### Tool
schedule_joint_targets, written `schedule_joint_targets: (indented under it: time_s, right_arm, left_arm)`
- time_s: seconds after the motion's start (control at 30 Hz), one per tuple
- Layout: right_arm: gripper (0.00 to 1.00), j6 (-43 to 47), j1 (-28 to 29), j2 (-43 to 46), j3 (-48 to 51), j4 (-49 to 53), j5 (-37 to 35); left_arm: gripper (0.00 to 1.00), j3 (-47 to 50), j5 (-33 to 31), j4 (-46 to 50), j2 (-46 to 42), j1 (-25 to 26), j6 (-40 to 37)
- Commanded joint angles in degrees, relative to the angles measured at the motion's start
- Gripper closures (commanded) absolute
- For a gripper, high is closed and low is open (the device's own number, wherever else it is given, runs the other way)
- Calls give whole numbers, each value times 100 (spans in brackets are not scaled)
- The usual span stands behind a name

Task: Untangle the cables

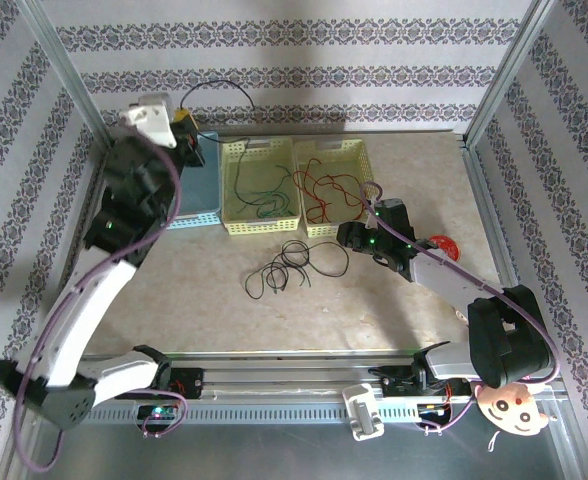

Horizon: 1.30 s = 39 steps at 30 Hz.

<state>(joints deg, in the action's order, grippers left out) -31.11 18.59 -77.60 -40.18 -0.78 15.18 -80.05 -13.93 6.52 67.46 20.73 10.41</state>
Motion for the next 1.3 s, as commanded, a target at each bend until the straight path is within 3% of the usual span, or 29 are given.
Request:
schedule_joint_targets:
  time_s: [0.0, 0.2, 0.47, 0.5, 0.57, 0.63, 0.7, 0.83, 0.97, 1.1, 1.27]
  right_arm:
    - [55, 205, 5, 143, 4, -67, 159]
    - [55, 397, 57, 235, -51, 114, 214]
    - [55, 497, 66, 335, 2, 271, 101]
    - [55, 497, 66, 314, -6, 275, 124]
    - [55, 501, 75, 266, -46, 275, 163]
    - [55, 509, 80, 216, -94, 273, 211]
    - [55, 501, 97, 172, -129, 262, 229]
    - [55, 504, 144, 73, -178, 246, 229]
    - [55, 500, 218, -67, -241, 244, 265]
    - [55, 486, 320, -185, -312, 249, 225]
    - [55, 440, 352, -319, -424, 278, 179]
  left_arm:
    - [100, -376, -20, 1080, 823, -738, 849]
    - [100, -955, 581, 1206, 2305, -1915, 1529]
    - [100, -772, 1016, 1226, 3235, -2017, 1375]
    - [96, -711, 934, 1316, 3250, -2012, 1418]
    - [51, -481, 790, 1358, 3134, -2007, 1465]
    - [29, -92, 543, 1213, 2822, -1966, 1551]
    - [20, 502, 291, 894, 2343, -1880, 1643]
    - [19, 1857, 25, 253, 1225, -1365, 1596]
    - [18, 2838, 755, -89, 488, -523, 1580]
    - [17, 3614, 1492, -284, 316, 394, 2039]
    - [17, 3971, 1558, -246, 696, 1499, 2339]
